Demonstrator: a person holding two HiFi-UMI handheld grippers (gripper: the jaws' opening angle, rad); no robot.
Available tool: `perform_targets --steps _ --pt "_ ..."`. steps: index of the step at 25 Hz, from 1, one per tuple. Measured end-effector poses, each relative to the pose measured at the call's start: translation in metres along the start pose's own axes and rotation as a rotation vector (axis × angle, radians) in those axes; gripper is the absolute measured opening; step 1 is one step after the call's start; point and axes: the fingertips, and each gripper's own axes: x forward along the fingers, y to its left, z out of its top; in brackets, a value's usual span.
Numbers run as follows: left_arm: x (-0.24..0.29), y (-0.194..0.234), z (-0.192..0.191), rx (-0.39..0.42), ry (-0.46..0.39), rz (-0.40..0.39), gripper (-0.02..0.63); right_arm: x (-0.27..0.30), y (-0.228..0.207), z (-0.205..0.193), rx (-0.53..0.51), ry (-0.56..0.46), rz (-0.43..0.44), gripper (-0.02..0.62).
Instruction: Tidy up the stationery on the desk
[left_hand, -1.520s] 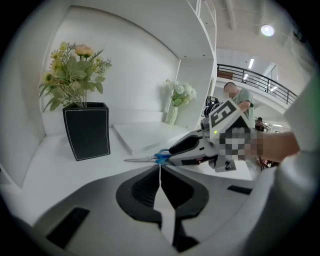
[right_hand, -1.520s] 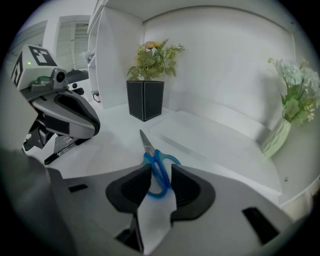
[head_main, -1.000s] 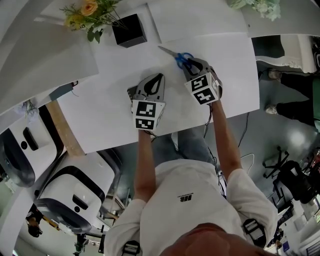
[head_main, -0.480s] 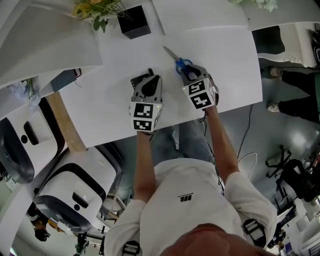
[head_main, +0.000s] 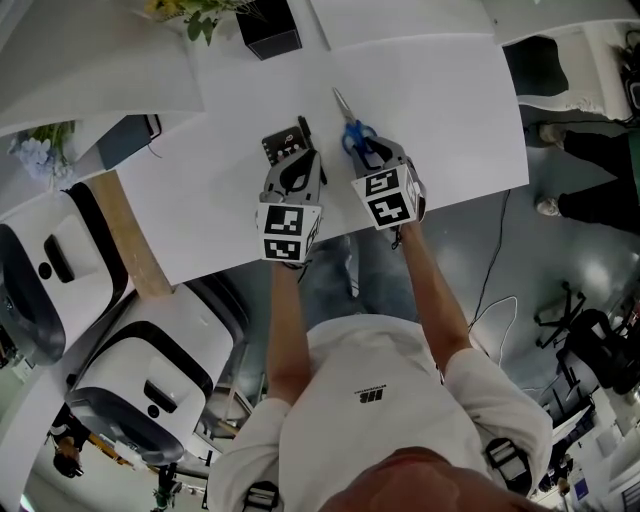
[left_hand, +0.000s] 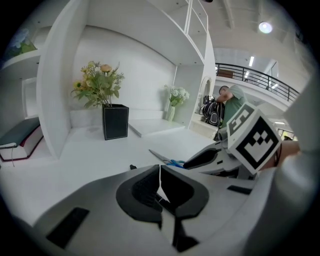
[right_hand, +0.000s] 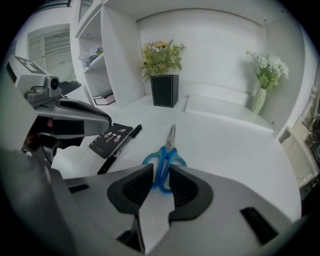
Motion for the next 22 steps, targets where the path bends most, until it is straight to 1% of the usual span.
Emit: perform_targets --steps 4,14,22 --pt "-0.009 0.0 -0.009 0.0 0.005 -0.001 0.0 -0.002 0.017 -0.006 0.018 -0.002 0.005 0.086" --pt "-0.028 0.005 -0.021 -0.003 -0.004 0.011 0.0 -0.006 0.05 -0.01 0.009 0.001 0.025 0.087" --pt "-0.038 0.005 -0.026 -0.01 -0.012 0.02 0.0 -0.011 0.056 -0.006 -0.008 -0.018 0.025 0.104"
